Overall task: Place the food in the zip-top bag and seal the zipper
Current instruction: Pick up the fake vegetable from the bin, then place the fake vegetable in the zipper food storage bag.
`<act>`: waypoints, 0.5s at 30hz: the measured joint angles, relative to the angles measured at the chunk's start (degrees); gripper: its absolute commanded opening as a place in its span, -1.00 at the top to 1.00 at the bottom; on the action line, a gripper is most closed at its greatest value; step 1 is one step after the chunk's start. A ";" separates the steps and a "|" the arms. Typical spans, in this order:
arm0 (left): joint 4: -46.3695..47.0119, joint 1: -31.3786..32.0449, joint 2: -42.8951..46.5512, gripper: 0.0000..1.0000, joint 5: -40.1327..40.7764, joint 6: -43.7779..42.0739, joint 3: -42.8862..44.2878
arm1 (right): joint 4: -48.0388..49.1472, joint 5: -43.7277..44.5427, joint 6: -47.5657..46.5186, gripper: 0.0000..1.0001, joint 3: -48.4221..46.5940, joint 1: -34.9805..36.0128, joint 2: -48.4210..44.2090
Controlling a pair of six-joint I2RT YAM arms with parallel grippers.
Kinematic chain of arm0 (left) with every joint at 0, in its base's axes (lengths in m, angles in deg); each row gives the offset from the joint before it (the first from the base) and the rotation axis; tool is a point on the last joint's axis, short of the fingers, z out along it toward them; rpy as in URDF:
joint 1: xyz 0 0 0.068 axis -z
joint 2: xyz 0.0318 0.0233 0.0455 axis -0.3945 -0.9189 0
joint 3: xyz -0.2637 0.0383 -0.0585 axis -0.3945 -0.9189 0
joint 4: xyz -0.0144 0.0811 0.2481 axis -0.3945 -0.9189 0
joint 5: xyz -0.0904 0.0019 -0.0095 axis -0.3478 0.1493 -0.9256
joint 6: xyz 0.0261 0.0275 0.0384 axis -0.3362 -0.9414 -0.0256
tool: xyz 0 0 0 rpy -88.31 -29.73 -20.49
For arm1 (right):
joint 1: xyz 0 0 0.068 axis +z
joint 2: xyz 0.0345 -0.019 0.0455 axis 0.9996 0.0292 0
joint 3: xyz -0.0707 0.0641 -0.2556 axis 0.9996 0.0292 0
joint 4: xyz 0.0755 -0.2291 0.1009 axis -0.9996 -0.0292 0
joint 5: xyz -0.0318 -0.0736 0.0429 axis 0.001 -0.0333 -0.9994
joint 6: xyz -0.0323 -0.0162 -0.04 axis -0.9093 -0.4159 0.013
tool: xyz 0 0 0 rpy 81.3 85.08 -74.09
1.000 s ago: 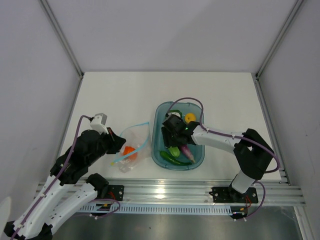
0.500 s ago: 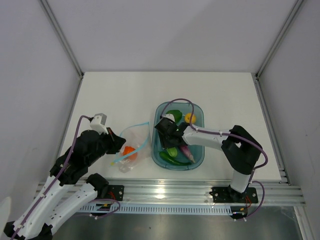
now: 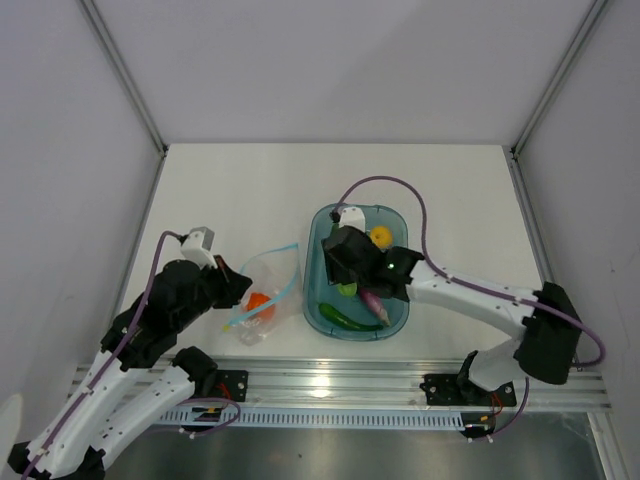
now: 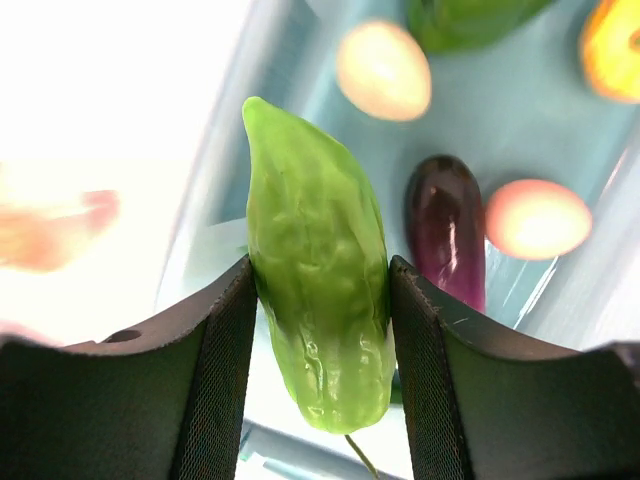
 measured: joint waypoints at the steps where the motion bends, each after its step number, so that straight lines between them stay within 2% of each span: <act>1: -0.02 0.00 -0.28 0.99 0.00 0.09 0.00 | 0.07 0.57 -0.24 0.85 0.00 0.50 -2.62; 4: -0.22 0.00 -2.32 0.99 -0.02 0.13 0.22 | 2.67 2.14 -1.64 0.86 0.57 2.32 -10.49; 9: -0.83 0.00 -5.84 0.99 -0.52 0.11 0.90 | 12.48 2.80 -7.32 0.81 3.80 5.51 -21.24; 15: -0.85 0.00 -6.03 0.99 -1.42 0.11 1.03 | 26.12 2.16 -16.00 0.84 3.74 12.66 -19.08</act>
